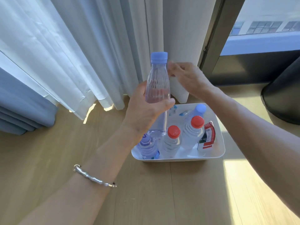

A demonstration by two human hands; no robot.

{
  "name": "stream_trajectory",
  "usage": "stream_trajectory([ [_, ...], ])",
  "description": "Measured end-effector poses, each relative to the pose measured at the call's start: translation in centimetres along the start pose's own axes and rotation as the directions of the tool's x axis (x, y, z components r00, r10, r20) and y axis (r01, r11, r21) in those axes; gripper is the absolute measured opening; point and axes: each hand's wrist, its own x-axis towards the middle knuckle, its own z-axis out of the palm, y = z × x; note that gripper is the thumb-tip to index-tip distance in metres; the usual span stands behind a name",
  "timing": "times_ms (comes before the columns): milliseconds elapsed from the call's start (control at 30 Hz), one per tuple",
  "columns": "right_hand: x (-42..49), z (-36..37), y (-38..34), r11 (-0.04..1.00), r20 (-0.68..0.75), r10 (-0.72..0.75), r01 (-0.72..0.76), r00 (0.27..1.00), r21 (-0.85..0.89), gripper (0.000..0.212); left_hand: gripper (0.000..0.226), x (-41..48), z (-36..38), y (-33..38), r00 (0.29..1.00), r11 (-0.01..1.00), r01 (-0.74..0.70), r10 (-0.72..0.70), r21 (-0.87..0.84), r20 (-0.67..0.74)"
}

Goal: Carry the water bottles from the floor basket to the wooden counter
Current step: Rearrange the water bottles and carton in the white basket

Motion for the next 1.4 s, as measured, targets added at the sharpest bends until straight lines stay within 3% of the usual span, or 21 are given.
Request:
stream_trajectory([
  [67,-1.0,-0.8,-1.9,0.929,0.105,-0.008,-0.031,0.994,0.369,0.057,0.044,0.6,0.5,-0.1,1.0,1.0,-0.009,0.009,0.017,-0.014],
  [133,-1.9,-1.2,-2.9,0.907,0.188,-0.067,-0.019,0.98,0.421,0.053,0.05,1.1,1.0,-0.1,0.999,0.999,-0.033,0.034,0.034,-0.022],
  [267,-2.6,-1.0,-2.9,0.976,0.03,-0.163,0.157,0.986,0.149,0.024,0.062,1.7,1.4,0.0,0.992,0.963,-0.124,0.113,0.241,0.058],
  [367,-2.6,-0.5,-2.0,0.988,-0.031,-0.149,0.147,0.988,-0.035,0.025,0.082,2.2,0.6,-0.9,0.999,0.921,-0.015,-0.002,0.389,0.044],
  [533,-2.4,1.1,1.9,0.933,0.075,-0.033,0.058,0.997,-0.356,0.033,0.049,2.4,-1.2,-3.0,0.986,0.747,0.139,-0.164,0.65,-0.022],
  [667,-2.2,1.9,4.0,0.853,0.158,0.08,0.014,0.984,-0.522,0.034,0.051,1.7,-2.1,-5.3,0.963,0.649,0.159,-0.267,0.744,0.027],
  [833,-1.8,2.7,5.1,0.726,0.191,0.113,0.05,0.975,-0.686,0.039,0.053,1.8,-2.3,-6.3,0.97,0.605,0.099,-0.234,0.79,0.057],
  [933,-1.3,2.8,5.4,0.658,0.221,0.168,0.058,0.96,-0.75,0.041,0.055,2.3,-2.2,-6.8,0.978,0.573,0.055,-0.197,0.817,0.072],
  [1167,-0.9,3.2,5.9,0.659,0.259,0.223,0.05,0.94,-0.751,0.049,0.041,2.8,-1.6,-7.2,0.98,0.556,0.067,-0.192,0.829,0.049],
  [1400,-1.6,2.9,4.7,0.67,0.272,0.156,0.101,0.95,-0.735,0.05,0.016,2.7,-1.6,-7.6,0.968,0.63,0.225,-0.232,0.743,-0.097],
])
